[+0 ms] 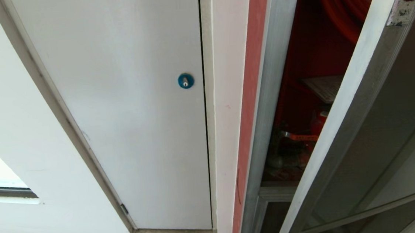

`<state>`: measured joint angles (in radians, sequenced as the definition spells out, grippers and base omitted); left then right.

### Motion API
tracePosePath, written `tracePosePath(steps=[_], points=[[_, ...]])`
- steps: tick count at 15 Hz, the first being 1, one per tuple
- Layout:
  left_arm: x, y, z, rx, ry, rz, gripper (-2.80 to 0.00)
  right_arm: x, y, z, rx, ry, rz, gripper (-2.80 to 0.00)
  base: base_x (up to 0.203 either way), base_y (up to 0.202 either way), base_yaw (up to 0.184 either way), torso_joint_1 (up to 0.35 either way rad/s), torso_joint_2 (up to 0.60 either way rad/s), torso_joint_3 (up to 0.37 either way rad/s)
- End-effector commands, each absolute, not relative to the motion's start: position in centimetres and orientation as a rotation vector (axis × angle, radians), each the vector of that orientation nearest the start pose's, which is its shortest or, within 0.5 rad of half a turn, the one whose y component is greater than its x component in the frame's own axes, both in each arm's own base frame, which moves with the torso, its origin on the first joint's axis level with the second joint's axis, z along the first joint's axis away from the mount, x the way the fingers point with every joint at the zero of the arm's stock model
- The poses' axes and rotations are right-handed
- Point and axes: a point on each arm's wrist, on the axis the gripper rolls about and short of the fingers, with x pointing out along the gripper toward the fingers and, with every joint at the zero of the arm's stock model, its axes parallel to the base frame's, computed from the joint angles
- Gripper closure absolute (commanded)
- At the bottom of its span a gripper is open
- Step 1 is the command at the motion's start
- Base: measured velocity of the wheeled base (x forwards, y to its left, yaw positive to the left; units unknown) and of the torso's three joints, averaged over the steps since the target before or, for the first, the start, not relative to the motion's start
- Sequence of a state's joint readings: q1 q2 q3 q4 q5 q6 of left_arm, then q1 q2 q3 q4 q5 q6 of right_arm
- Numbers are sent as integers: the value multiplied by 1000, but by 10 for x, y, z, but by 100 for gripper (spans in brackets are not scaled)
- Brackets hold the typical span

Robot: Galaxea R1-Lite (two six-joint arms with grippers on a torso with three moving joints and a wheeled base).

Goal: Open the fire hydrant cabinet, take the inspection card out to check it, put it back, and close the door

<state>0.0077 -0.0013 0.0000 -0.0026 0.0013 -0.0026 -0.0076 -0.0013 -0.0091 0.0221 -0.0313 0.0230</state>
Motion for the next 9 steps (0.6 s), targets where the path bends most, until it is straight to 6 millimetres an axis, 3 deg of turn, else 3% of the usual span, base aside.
tracePosePath(steps=[1,9], points=[[-23,0,75,-3,-2,9,0,-24,-1,76,24,9,-40,0,0,0,0,0,0,0],[-23,0,75,-3,-2,11,0,-24,-1,76,34,7,-38,0,0,0,0,0,0,0]])
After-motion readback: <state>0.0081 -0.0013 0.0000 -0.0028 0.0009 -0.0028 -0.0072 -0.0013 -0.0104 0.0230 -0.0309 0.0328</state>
